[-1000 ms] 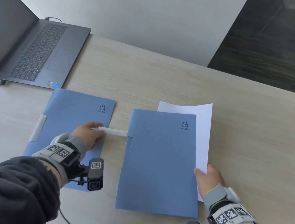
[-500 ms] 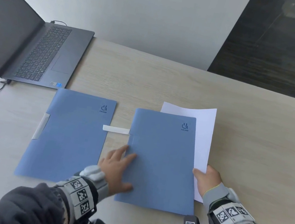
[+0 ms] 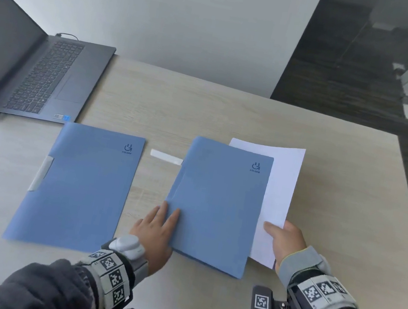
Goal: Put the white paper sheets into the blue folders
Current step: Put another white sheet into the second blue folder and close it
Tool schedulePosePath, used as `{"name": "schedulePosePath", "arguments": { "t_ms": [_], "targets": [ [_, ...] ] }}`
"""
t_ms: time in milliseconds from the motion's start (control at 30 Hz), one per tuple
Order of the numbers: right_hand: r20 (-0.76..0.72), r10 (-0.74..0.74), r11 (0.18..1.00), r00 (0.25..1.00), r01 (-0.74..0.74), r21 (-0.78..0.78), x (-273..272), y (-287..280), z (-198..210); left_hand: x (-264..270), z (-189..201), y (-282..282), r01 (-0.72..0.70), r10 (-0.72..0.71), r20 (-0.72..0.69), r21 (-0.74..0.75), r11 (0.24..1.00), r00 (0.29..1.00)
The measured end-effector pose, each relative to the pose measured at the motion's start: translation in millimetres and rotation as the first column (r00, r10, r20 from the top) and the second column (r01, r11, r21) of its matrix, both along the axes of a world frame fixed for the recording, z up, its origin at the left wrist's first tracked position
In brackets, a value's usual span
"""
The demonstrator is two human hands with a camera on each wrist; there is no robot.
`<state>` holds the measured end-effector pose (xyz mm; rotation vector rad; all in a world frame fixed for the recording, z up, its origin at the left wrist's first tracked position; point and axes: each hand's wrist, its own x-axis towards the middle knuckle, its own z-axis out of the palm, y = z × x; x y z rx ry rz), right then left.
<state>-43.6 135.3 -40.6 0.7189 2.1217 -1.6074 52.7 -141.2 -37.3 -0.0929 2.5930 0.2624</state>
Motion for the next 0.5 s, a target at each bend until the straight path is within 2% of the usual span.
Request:
{"name": "schedulePosePath", "arguments": {
  "t_ms": [100,200,267,367,500],
  "targets": [
    [-0.014,-0.032,0.999,0.999,0.033,0.033,5,6,2,-6,10,-11,-0.148,0.147,0.021,0.133,0.980,0.989],
    [-0.006,-0.017,1.000,1.000,0.017,0.011,12,3,5,-8,20,-17,-0.312,0.318,0.015,0.235,0.920,0.948],
    [-0.005,0.009,1.000,1.000,-0.009,-0.006,16,-2,0,-7,23,-19,-0.444,0.466,0.023,0.350,0.825,0.884],
    [-0.016,0.043,0.999,0.999,-0.043,0.006,19,-10,-12,-8,23,-17,-0.589,0.652,0.089,0.534,0.607,0.753],
    [-0.011,0.125,0.992,0.992,-0.125,0.035,24,-26,-8,-6,26,-13,-0.691,0.748,0.192,0.574,0.441,0.636]
  ]
}}
